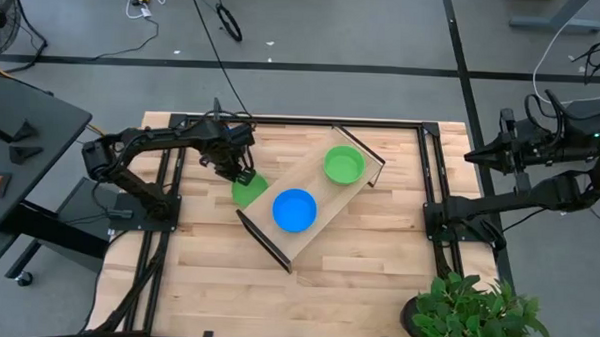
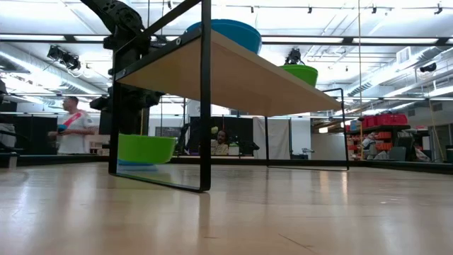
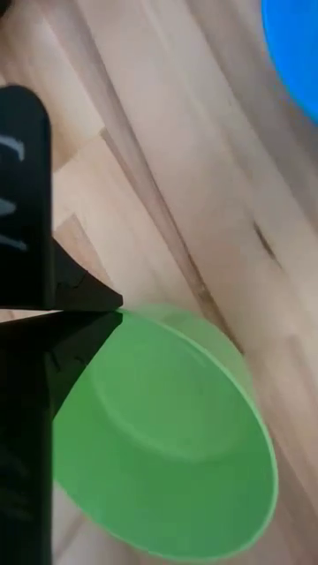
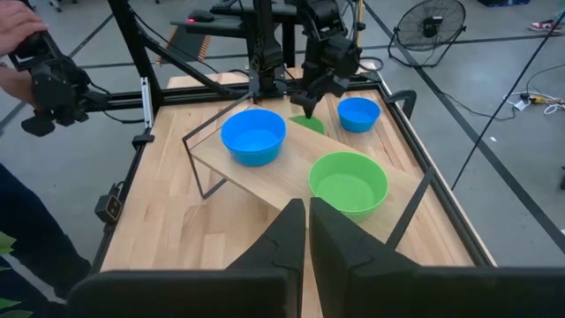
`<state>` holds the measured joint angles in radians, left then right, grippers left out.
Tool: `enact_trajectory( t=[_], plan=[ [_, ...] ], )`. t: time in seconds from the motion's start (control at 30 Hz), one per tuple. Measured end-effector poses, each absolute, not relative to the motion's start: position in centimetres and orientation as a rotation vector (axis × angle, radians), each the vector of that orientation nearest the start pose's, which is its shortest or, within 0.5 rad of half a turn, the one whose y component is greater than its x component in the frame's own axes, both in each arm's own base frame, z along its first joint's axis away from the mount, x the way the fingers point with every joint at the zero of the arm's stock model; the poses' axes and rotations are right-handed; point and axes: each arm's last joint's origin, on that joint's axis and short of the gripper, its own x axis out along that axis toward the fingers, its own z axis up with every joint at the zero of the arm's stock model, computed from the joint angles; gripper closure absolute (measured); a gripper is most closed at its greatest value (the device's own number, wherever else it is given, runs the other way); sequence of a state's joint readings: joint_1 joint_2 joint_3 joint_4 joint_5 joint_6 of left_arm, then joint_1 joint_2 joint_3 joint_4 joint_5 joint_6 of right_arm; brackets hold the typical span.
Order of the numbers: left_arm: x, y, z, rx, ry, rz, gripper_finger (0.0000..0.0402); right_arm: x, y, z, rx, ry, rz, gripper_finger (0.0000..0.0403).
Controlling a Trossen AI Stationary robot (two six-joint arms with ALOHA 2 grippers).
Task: Pick & Place Mini bowls
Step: Stack the green bowl on top of the green bowl on the shelf
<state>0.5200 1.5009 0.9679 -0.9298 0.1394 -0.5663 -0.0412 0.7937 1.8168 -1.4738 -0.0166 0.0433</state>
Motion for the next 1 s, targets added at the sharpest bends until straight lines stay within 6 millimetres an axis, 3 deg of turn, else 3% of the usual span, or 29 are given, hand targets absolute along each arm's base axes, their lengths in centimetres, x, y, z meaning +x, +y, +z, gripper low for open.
enact_trajectory(
  t=[0.37, 0.7, 1.0],
  plan=[
    [21.4, 14.1, 24.5, -0.881, 1.231, 0.779, 0.0401, -0.2, 0.1, 49.0, 0.056, 0.45, -0.034, 0.038],
    [21.4, 15.7, 30.8, -0.819, 1.122, 0.789, 0.0401, -0.2, 0.1, 49.0, 0.056, 0.45, -0.034, 0.038],
    [21.7, 15.9, 35.6, -0.783, 1.003, 0.754, 0.0401, -0.2, 0.1, 49.0, 0.056, 0.45, -0.034, 0.038]
  ],
)
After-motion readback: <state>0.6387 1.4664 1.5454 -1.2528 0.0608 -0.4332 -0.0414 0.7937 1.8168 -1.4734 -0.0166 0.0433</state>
